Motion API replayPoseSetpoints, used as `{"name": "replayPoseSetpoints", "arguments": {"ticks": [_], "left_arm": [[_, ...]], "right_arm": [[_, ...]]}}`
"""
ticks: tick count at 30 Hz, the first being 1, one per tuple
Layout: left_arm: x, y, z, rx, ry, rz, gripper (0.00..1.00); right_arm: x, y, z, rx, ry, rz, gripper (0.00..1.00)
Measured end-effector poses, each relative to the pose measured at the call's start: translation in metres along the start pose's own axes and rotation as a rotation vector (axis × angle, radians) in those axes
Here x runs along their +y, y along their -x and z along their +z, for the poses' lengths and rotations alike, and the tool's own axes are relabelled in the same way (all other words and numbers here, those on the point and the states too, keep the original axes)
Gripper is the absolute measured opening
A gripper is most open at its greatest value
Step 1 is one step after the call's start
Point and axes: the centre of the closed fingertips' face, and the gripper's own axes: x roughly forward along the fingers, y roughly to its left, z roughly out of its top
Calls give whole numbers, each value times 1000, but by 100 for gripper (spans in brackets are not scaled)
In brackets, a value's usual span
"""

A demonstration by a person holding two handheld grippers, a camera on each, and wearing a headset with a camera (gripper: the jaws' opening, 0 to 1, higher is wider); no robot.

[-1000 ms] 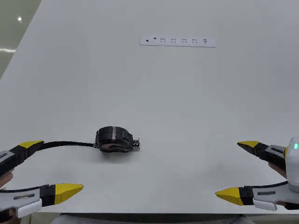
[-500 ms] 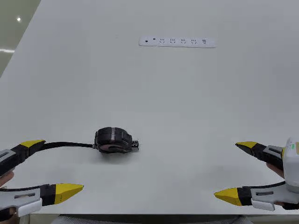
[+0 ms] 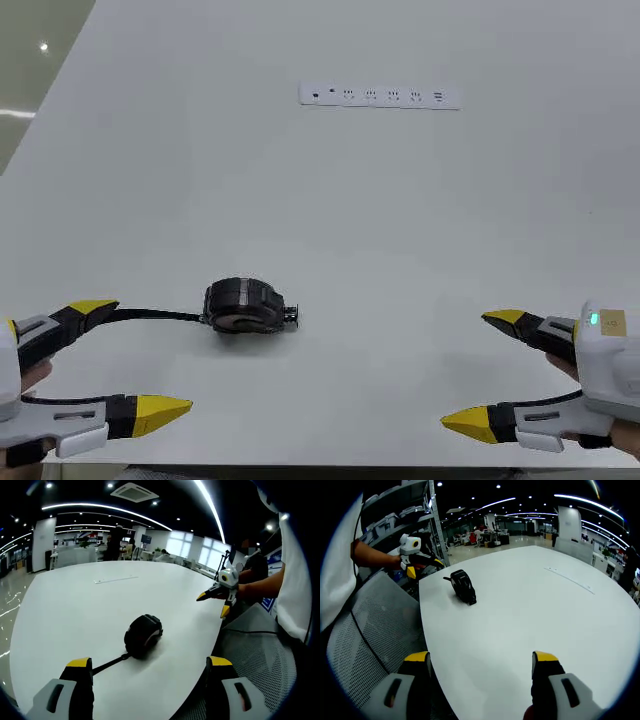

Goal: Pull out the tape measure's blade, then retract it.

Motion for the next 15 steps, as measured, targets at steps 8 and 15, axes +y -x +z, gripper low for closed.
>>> {"name": "replayPoseSetpoints", "arguments": {"ticks": [8,15], "left_arm": [[-2,-14,1,-11,-6,-29,90],[-2,-21,1,-14,-8,-39,90]], "right_arm": [[-1,-15,-1,-14,-7,12,83],[0,-25,-3,-27,-28,17,83]]}}
